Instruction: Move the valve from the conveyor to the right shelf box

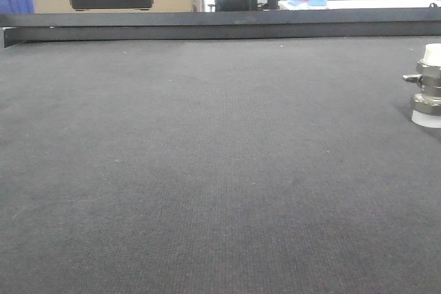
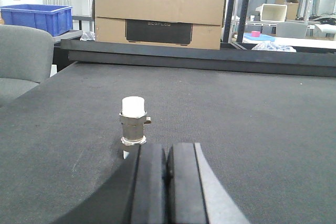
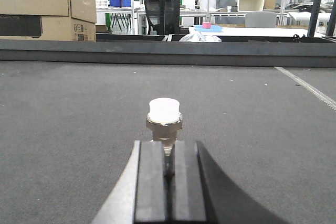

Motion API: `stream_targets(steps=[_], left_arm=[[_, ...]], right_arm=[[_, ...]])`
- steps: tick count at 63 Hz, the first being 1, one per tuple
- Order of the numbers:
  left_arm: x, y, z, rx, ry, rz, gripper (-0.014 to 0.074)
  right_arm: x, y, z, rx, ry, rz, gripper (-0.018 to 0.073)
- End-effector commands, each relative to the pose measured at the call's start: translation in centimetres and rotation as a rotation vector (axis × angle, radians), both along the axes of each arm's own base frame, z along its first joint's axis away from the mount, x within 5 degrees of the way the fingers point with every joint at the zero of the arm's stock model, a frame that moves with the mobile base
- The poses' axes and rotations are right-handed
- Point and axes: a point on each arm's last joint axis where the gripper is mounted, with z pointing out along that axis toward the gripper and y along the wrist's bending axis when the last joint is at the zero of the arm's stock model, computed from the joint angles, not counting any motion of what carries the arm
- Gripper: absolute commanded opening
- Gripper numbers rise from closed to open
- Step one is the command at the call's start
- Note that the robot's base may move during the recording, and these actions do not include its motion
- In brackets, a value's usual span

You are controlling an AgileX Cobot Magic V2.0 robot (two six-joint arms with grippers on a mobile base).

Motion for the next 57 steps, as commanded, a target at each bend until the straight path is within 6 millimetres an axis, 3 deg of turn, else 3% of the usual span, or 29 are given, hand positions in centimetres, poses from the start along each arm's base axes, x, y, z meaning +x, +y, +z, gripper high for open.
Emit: stream_targets(steps=[1,34,51,57], left_arm=[[-0.1,0.0,0.3,-0.003,-0.025,-0.002,-0.0111],[-0.1,0.0,0.3,-0.003,-0.025,-0.002,-0.0111],[-0.2,0.0,1.0,0.0,-0.104,-0.004,-0.0111],[-0.3,0.0,1.6,0.003,-0.167,-0.005,-0.0111]], right_arm=[[0.0,0.0,0.2,0.002,-0.026,-0.003,-0.0154],[0.0,0.0,0.2,0.002,-0.026,-0.003,-0.0154],[0.0,0.0,0.4,0.003,-0.04,-0.005,-0.0154],[-0.1,-0.1,1.1,0.011,-0.119,-0.012,-0.0154]])
